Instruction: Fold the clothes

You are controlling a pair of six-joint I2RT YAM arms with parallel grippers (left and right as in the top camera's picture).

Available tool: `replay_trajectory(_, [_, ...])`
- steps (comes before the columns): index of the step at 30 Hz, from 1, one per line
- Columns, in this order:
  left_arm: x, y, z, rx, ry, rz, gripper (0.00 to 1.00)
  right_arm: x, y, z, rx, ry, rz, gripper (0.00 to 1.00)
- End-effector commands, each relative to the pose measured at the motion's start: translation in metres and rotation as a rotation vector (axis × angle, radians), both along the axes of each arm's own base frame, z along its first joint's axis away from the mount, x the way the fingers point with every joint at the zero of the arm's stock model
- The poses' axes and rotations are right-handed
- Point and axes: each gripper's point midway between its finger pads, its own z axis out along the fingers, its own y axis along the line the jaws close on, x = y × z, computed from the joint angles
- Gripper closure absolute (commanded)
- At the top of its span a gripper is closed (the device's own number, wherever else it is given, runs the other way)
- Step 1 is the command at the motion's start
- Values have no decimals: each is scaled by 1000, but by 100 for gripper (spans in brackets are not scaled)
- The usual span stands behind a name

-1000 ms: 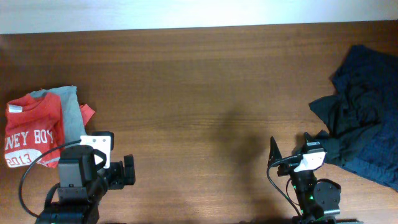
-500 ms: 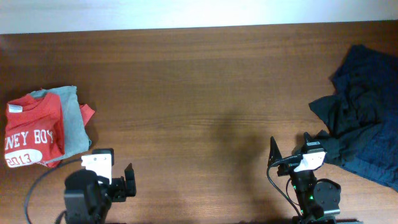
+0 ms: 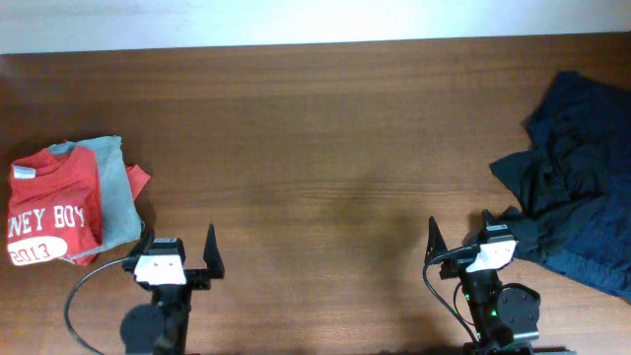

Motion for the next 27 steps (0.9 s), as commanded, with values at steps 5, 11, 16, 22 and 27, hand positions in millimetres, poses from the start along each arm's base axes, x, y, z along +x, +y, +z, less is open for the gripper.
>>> replay_trajectory(5, [6,-3,-17,4,-57,-18,1,0,-2,-3,-10,7,-10,1])
replay_trajectory(11, [6,-2,-29,4,-7,-13,1,0,-2,-3,-10,7,-10,1])
replay_trajectory(16, [6,-2,-29,4,-7,-13,1,0,-2,-3,-10,7,-10,1])
replay_trajectory(22, [6,-2,-29,4,-5,-13,1,0,-2,-3,-10,7,-10,1])
replay_trajectory(27, [6,-2,-29,4,-5,-13,1,0,-2,-3,-10,7,-10,2])
